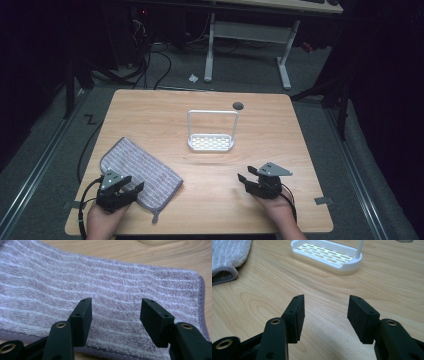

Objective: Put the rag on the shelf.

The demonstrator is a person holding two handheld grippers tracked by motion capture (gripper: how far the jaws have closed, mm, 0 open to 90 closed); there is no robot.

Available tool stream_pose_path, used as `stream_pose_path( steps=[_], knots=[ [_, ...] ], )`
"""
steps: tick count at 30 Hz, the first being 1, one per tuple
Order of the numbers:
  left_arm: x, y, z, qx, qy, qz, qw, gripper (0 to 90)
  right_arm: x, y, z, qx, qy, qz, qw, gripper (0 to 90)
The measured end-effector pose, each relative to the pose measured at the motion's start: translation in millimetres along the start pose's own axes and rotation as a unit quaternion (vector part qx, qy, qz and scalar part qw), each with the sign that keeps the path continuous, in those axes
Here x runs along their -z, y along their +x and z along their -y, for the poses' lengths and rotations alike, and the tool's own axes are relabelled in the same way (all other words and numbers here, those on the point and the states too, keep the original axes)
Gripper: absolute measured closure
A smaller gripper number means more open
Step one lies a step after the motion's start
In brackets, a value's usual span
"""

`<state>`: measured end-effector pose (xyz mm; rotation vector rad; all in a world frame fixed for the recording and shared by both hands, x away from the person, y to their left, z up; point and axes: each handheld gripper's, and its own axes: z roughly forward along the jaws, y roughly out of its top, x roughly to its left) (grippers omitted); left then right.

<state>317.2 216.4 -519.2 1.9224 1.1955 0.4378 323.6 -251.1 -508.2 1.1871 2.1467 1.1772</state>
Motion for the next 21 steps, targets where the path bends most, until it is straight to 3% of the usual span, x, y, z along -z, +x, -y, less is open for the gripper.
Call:
stream_pose_path(
  steps=[3, 4, 5, 6, 7, 9, 12, 16, 17, 18, 19, 21],
  knots=[
    [-3.6, -0.1, -1.4, 0.011, 0.007, 0.007, 0.9999, 50.9, 3.2, -2.0, 2.4, -0.009, 0.000, 0.001, 1.0000, 48.5],
    [-5.8, -0.9, -2.2, 0.017, 0.009, 0.006, 0.9998, 58.3, 4.0, -2.0, 2.8, -0.010, 0.001, 0.004, 0.9999, 48.5],
    [-8.0, -2.1, -2.8, 0.014, 0.017, -0.002, 0.9998, 58.3, 4.0, -2.0, 2.8, -0.010, 0.001, 0.004, 0.9999, 48.5],
    [-11.9, -4.0, -3.5, 0.005, 0.035, -0.013, 0.9993, 79.1, 4.1, -2.4, 3.2, -0.011, 0.003, 0.006, 0.9999, 48.5],
    [-17.0, -5.7, -3.4, -0.009, 0.054, -0.020, 0.9983, 79.1, 4.1, -2.4, 3.2, -0.011, 0.003, 0.006, 0.9999, 48.5],
    [-20.0, -7.7, -3.4, -0.021, 0.052, -0.025, 0.9981, 87.3, 1.2, -2.5, 3.8, -0.013, 0.007, 0.005, 0.9999, 48.6],
    [-22.0, -12.3, -3.2, -0.039, 0.049, -0.024, 0.9977, 88.4, -0.7, -1.1, 3.9, -0.014, 0.009, 0.005, 0.9999, 48.6],
    [-23.9, -25.8, -1.8, -0.060, 0.048, -0.001, 0.9971, 88.6, -4.3, 2.2, 2.9, -0.012, 0.010, 0.001, 0.9999, 48.8],
    [-25.3, -37.7, -1.2, -0.071, 0.049, 0.017, 0.9961, 88.7, -4.7, 4.1, 2.6, -0.010, 0.012, -0.002, 0.9999, 49.2],
    [-25.3, -37.7, -1.2, -0.071, 0.049, 0.017, 0.9961, 88.6, -4.7, 4.1, 2.6, -0.010, 0.012, -0.002, 0.9999, 49.2],
    [-27.8, -51.3, -1.4, -0.085, 0.052, 0.037, 0.9943, 88.6, -4.5, 6.1, 2.5, -0.010, 0.011, -0.005, 0.9999, 49.9],
    [-33.0, -67.0, -3.2, -0.102, 0.053, 0.058, 0.9917, 88.6, -3.3, 7.7, 2.1, -0.011, 0.010, -0.008, 0.9999, 50.6]
  ],
)
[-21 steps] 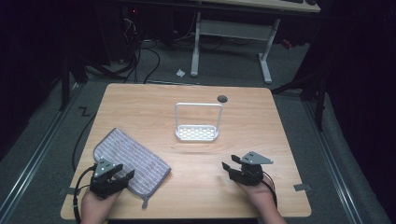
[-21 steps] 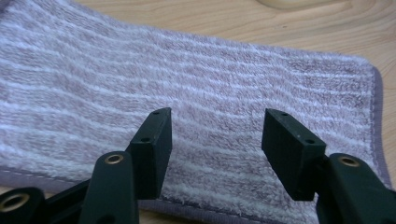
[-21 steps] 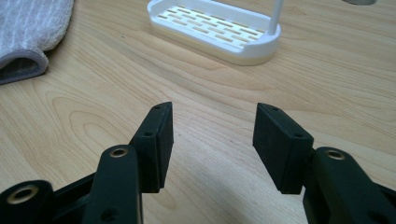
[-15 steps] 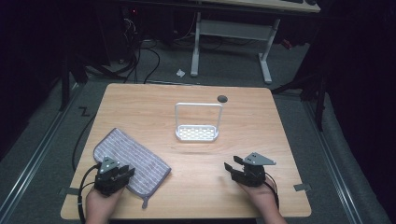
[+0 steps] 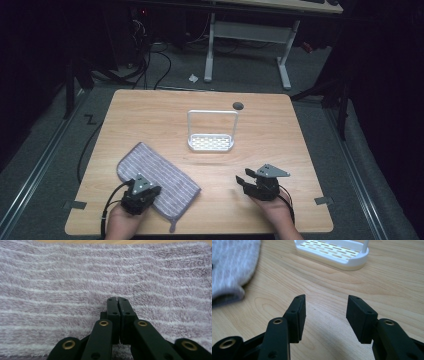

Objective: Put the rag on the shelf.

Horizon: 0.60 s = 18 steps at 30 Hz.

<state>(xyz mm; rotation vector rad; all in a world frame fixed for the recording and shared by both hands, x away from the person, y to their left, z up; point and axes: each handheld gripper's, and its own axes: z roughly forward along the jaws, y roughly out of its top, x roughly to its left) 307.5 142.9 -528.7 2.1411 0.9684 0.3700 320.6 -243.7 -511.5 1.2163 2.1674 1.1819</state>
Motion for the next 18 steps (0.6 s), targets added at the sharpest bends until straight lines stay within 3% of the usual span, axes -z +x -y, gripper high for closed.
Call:
stream_pose_path(
  steps=[3, 4, 5, 6, 7, 8, 9, 14, 15, 18],
  knots=[
    [-11.7, -19.4, -10.9, -0.020, 0.004, 0.031, 0.9993, 88.5, 1.3, 2.1, -0.9, 0.002, -0.003, -0.001, 1.0000, 51.2],
    [-11.7, -19.4, -10.9, -0.020, 0.004, 0.031, 0.9993, 88.5, 1.2, 2.7, -1.0, 0.002, -0.004, -0.003, 1.0000, 51.4],
    [-19.0, -35.6, -16.7, -0.039, 0.004, 0.053, 0.9978, 88.5, 1.1, 3.5, -1.0, 0.002, -0.004, -0.003, 1.0000, 52.1],
    [-19.0, -35.6, -16.7, -0.039, 0.004, 0.053, 0.9978, 88.5, 1.1, 3.5, -1.0, 0.002, -0.004, -0.003, 1.0000, 52.1],
    [-22.3, -44.0, -19.7, -0.049, 0.005, 0.064, 0.9967, 88.5, 1.1, 4.2, -1.1, 0.001, -0.004, -0.004, 1.0000, 52.6],
    [-28.6, -60.2, -24.7, -0.067, 0.005, 0.086, 0.9940, 88.5, 1.2, 5.2, -1.0, 0.002, -0.004, -0.008, 1.0000, 53.4],
    [-28.6, -60.2, -24.7, -0.067, 0.005, 0.086, 0.9940, 88.3, 1.2, 5.2, -1.0, 0.002, -0.004, -0.008, 1.0000, 53.4],
    [-43.4, -88.0, -34.0, -0.077, -0.003, 0.127, 0.9889, 87.7, 0.0, 8.3, -2.5, 0.011, -0.010, -0.002, 0.9999, 53.3],
    [-43.4, -92.3, -35.6, -0.084, -0.005, 0.132, 0.9877, 83.8, 0.8, 12.1, -5.6, 0.020, -0.018, -0.005, 0.9996, 57.5],
    [-35.9, -88.2, -32.6, -0.087, -0.019, 0.122, 0.9884, 68.0, -2.0, 21.8, -9.7, 0.039, -0.018, -0.023, 0.9988, 63.5]
  ],
)
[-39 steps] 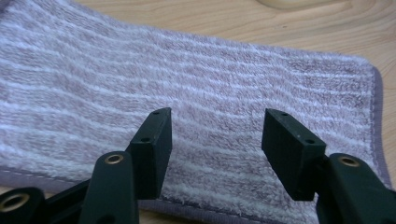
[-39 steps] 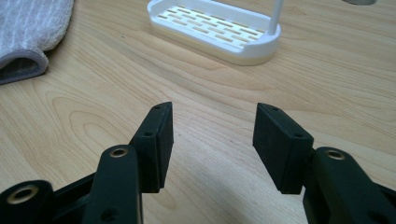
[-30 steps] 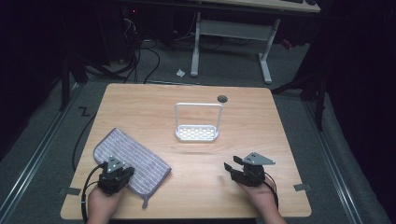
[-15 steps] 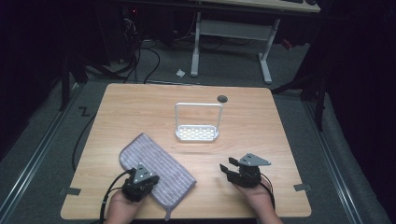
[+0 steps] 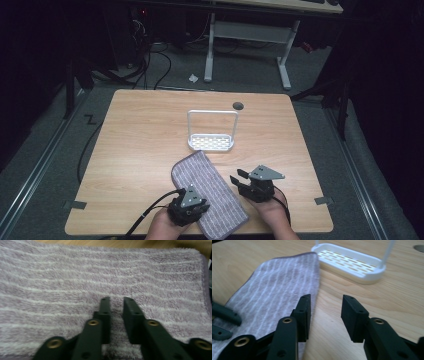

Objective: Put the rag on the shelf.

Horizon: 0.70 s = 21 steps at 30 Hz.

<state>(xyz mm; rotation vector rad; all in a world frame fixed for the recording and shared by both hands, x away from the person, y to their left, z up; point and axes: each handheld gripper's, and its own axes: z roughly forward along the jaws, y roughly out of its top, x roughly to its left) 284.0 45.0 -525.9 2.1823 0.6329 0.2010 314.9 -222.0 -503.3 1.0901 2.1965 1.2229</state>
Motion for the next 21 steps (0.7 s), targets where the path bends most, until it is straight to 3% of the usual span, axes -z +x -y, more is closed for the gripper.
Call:
stream_pose_path(
  steps=[2, 4, 6, 7, 8, 10, 16, 18, 21],
  knots=[
    [4.1, 2.2, 2.1, 0.004, -0.002, -0.004, 1.0000, 65.1, -2.9, 3.5, -1.3, 0.010, 0.006, -0.005, 0.9999, 66.2],
    [10.5, 7.2, 6.3, 0.018, -0.004, 0.003, 0.9998, 66.3, -14.4, 12.3, -2.7, 0.022, 0.029, -0.022, 0.9991, 76.8],
    [9.3, 10.8, 8.6, 0.019, 0.008, -0.001, 0.9998, 69.3, -23.3, 17.4, 0.6, 0.030, 0.054, -0.028, 0.9977, 85.7],
    [9.3, 10.8, 8.6, 0.019, 0.008, -0.001, 0.9998, 69.4, -23.3, 17.4, 0.6, 0.030, 0.054, -0.028, 0.9977, 85.7],
    [5.8, 12.4, 8.1, 0.016, 0.007, -0.008, 0.9998, 69.3, -29.1, 21.4, 4.7, 0.034, 0.081, -0.035, 0.9956, 88.9],
    [4.6, 15.6, 8.3, 0.018, 0.004, -0.009, 0.9998, 69.4, -28.4, 24.8, 8.4, 0.039, 0.092, -0.037, 0.9943, 90.0],
    [9.2, 26.5, 10.7, 0.034, 0.003, -0.020, 0.9992, 69.3, -13.3, 36.6, 20.1, 0.033, 0.095, -0.052, 0.9936, 89.9],
    [10.4, 29.2, 11.3, 0.031, -0.002, -0.037, 0.9988, 64.1, -7.6, 49.8, 24.4, 0.043, 0.092, -0.067, 0.9926, 89.0],
    [9.7, 34.9, 4.9, 0.025, -0.010, -0.066, 0.9974, 58.5, -8.1, 56.2, 22.7, 0.058, 0.082, -0.066, 0.9928, 86.1]
  ],
)
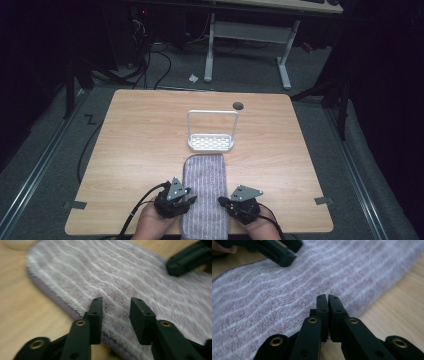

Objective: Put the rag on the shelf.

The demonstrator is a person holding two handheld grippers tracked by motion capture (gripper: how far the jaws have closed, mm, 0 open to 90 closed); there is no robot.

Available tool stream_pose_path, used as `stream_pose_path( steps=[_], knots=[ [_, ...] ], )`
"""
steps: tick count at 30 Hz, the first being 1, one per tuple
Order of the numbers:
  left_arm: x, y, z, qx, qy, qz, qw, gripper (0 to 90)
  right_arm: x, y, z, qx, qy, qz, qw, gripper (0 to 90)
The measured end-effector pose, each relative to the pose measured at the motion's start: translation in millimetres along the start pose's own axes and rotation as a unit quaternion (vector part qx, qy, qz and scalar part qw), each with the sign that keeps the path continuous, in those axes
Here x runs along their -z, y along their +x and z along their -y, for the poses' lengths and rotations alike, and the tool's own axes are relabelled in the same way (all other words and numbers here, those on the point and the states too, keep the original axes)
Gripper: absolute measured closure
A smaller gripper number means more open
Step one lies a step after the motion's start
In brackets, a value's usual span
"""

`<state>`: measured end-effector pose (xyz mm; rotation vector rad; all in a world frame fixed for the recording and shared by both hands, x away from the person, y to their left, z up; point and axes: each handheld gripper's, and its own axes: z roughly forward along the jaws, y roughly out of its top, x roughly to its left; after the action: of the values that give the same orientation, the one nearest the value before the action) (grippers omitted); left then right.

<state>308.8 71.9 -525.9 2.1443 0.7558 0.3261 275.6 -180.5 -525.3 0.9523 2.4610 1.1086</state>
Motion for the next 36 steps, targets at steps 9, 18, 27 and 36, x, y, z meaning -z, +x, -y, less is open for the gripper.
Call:
stream_pose_path(
  steps=[9, 18, 27, 36],
  knots=[
    [-7.8, 1.8, 0.7, 0.001, 0.010, 0.009, 0.9999, 58.9, -26.4, -25.6, -18.8, -0.027, 0.003, 0.035, 0.9990, 82.0],
    [3.1, -26.6, 8.9, -0.003, 0.017, 0.055, 0.9983, 58.9, 1.0, -12.4, 7.8, -0.027, -0.001, 0.002, 0.9996, 79.9],
    [15.3, -16.5, 5.1, -0.003, -0.011, 0.035, 0.9993, 51.8, 5.1, -5.4, 8.6, -0.009, 0.011, 0.001, 0.9999, 78.2],
    [-5.5, 22.2, -5.1, 0.088, -0.030, -0.013, 0.9956, 47.0, 4.3, -11.9, 8.1, -0.014, 0.010, -0.021, 0.9996, 77.3]
  ],
)
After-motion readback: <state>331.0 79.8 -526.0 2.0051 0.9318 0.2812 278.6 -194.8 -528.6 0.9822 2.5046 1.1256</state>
